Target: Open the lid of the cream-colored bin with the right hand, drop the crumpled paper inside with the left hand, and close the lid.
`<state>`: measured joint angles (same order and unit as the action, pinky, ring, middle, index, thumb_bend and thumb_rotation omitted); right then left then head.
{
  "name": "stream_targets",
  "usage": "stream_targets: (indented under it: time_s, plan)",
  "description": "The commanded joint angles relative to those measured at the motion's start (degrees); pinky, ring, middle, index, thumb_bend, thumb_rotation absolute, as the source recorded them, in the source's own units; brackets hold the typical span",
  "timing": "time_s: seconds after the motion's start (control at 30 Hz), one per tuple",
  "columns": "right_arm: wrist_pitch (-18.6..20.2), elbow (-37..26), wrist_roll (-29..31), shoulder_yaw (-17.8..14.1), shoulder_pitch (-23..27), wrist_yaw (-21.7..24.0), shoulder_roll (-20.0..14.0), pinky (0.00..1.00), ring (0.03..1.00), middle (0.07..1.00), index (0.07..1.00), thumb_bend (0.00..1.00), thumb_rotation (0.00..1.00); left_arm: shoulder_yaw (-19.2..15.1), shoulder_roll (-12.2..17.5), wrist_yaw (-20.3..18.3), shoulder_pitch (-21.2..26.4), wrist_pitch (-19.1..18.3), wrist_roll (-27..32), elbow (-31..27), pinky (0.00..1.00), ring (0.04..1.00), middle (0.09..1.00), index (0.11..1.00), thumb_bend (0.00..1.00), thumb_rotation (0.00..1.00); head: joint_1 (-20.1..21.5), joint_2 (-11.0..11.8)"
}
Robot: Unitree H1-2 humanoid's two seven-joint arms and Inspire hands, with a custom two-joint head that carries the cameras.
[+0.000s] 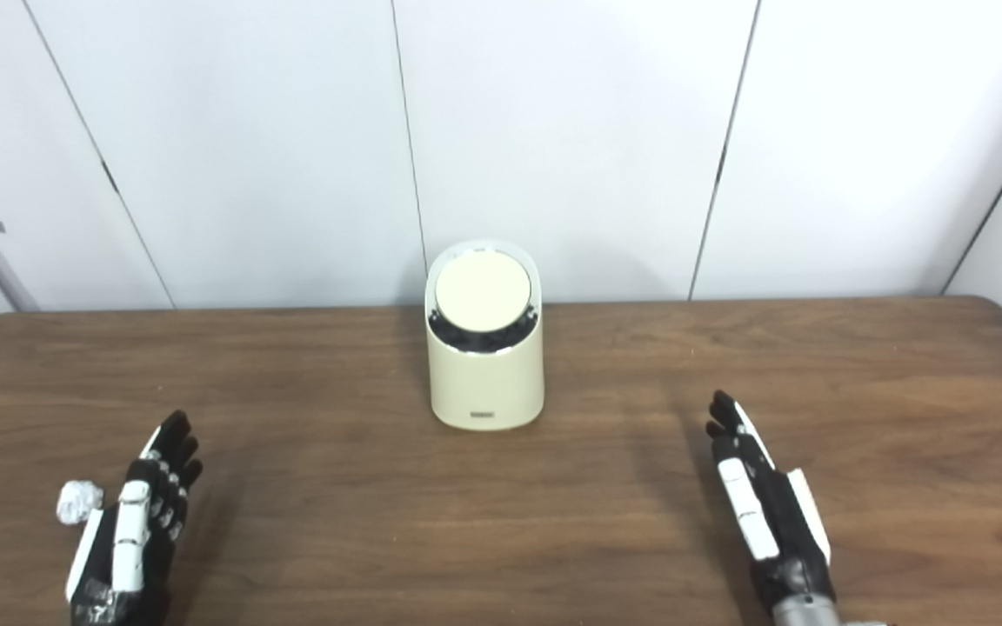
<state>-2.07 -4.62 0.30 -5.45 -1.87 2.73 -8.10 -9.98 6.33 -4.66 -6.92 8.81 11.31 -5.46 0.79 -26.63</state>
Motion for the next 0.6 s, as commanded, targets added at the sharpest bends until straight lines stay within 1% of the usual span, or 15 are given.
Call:
stream_targets:
  time_s: [0.0,0.03,0.1,0.13,0.2,0.23,0.3,0.4,0.47,0.57]
  plan:
    - [-0.1,1.5,0.9,0.0,0.3,0.0,0.3,0.99,0.954,0.968,0.959,0.46,0.87,0.6,-0.8,-0.2,-0.8,1.8,0.0,3.9,1.00,1.000,1.000,0.985,0.44,0.98,0.1,0.0]
    - [0.1,1.3,1.0,0.0,0.8,0.1,0.1,0.99,0.956,0.969,0.960,0.46,0.86,0.7,-0.8,-0.2,-0.8,1.9,-0.3,3.9,1.00,1.000,1.000,0.986,0.44,0.98,0.2,0.0]
    - [0.7,0.7,1.2,0.1,1.7,0.3,-0.2,0.99,0.972,0.984,0.971,0.50,0.83,0.8,-0.9,0.1,-0.8,1.6,-0.7,3.8,1.00,1.000,0.998,0.981,0.43,0.98,0.4,0.1]
    - [0.9,0.5,0.2,0.4,2.5,0.3,-0.7,0.99,0.975,0.987,0.973,0.51,0.82,0.8,-0.9,0.1,-0.8,1.4,-0.6,3.7,1.00,1.000,0.997,0.980,0.43,0.99,0.5,0.2]
    - [1.3,0.2,-2.0,0.9,3.9,-0.1,-1.6,0.98,0.978,0.984,0.963,0.56,0.79,1.0,-1.0,0.1,-0.8,1.3,-0.7,3.7,1.00,1.000,1.000,0.985,0.42,0.99,0.6,0.2]
    - [2.3,0.0,-2.6,0.9,4.9,-0.4,-1.9,0.98,0.978,0.983,0.960,0.56,0.79,1.0,-1.1,0.2,-0.7,1.2,-0.8,3.7,1.00,1.000,1.000,0.986,0.42,0.99,0.7,0.3]
    - [3.8,-0.4,-4.1,1.1,6.5,-0.8,-2.4,0.95,0.961,0.963,0.941,0.61,0.73,1.1,-1.3,0.5,-0.7,1.2,-1.0,3.6,1.00,1.000,0.999,0.982,0.42,0.99,0.7,0.4]
    - [5.8,-1.3,-8.1,2.2,9.1,-1.1,-4.0,0.94,0.951,0.950,0.937,0.63,0.74,1.3,-1.4,0.9,-0.5,1.3,-1.9,3.7,1.00,1.000,0.994,0.975,0.41,1.00,0.7,0.5]
    - [6.6,-1.6,-9.2,2.7,10.7,-0.6,-4.9,0.93,0.949,0.950,0.940,0.64,0.74,1.5,-1.5,1.1,-0.4,1.4,-2.4,3.8,1.00,1.000,0.992,0.973,0.41,1.00,0.8,0.6]
    - [9.2,-2.3,-11.1,3.6,13.4,0.0,-6.1,0.94,0.954,0.951,0.940,0.65,0.75,1.6,-1.5,0.6,-0.2,1.3,-2.0,3.8,1.00,1.000,0.997,0.979,0.41,1.00,0.7,0.6]
